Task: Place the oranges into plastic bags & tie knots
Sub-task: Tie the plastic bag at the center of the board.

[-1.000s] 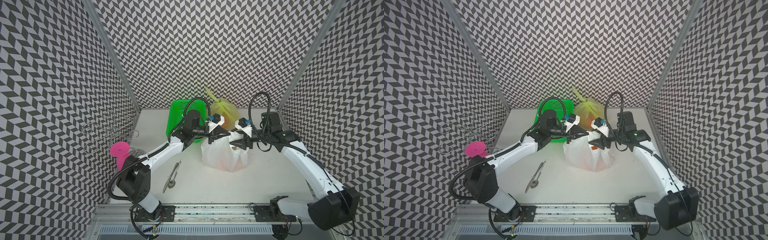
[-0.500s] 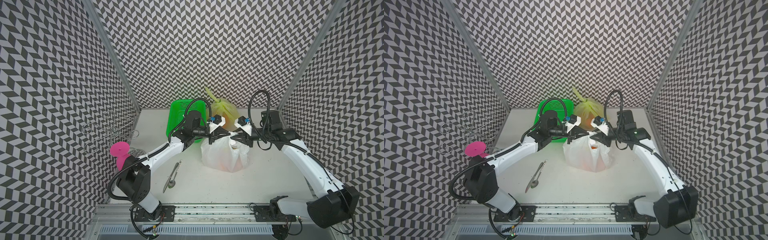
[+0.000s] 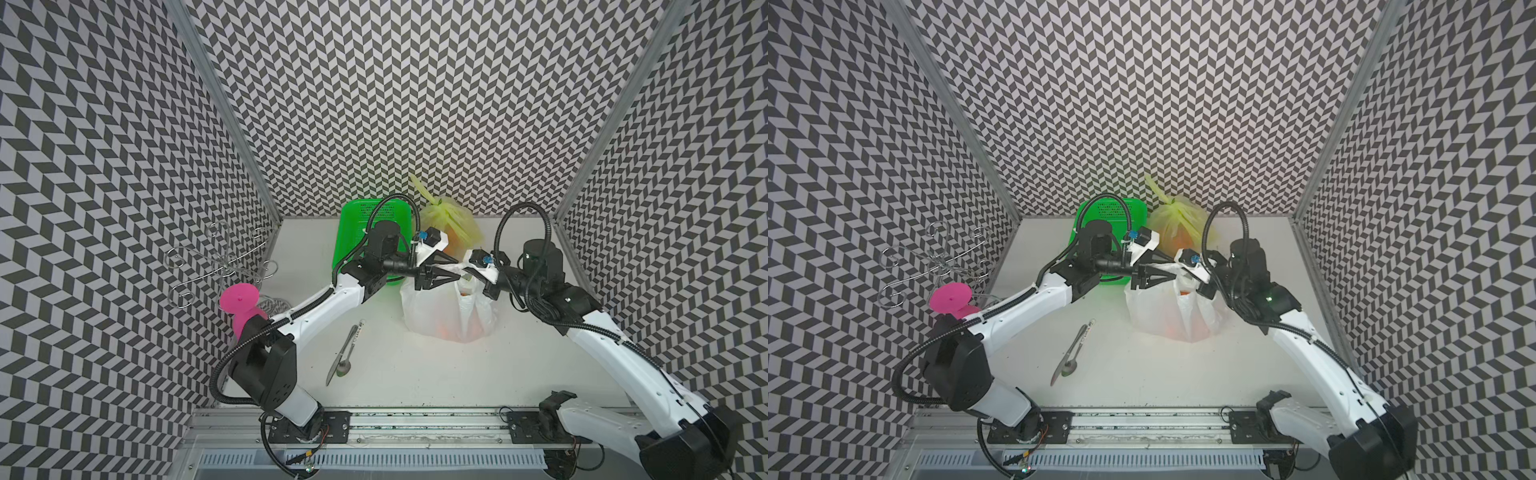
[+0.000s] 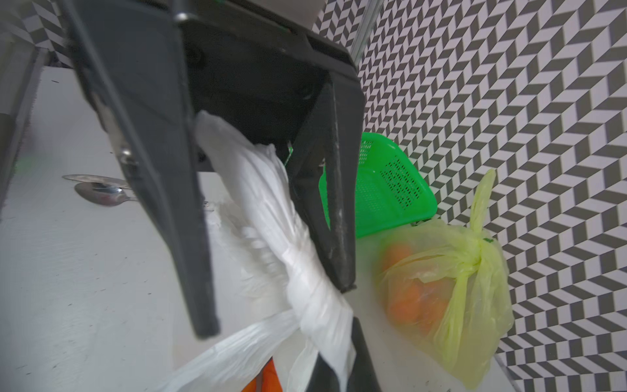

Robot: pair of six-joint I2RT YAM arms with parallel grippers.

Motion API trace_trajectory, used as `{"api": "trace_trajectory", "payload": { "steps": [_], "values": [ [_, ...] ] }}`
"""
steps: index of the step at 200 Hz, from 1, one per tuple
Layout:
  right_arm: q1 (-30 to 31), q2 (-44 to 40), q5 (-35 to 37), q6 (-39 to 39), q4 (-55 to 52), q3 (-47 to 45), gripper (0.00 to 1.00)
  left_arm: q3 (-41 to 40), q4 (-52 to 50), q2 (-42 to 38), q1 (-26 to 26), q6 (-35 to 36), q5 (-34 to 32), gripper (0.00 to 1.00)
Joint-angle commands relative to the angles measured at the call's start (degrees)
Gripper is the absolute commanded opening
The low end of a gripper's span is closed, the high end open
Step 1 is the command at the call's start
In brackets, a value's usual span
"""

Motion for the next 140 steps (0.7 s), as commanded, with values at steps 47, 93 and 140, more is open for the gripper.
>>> {"api": "trace_trajectory", "payload": {
  "steps": [47, 93, 140],
  "values": [
    [0.16, 1.27, -7.73, 0.47, 22.63, -4.89, 0.0, -6.13, -9.97, -4.97, 5.92, 17.03, 0.62, 0.76],
    [0.16, 3.17, -8.5, 4.15, 31.36, -7.21, 0.0, -8.38, -3.21, -0.47, 5.48, 18.58, 6.39, 0.63],
    [-1.75, 5.85, -14.93, 13.63, 39.6, -9.3, 0.0, -16.52, 10.9, -2.95, -4.3, 8.23, 8.53, 0.54]
  ]
}}
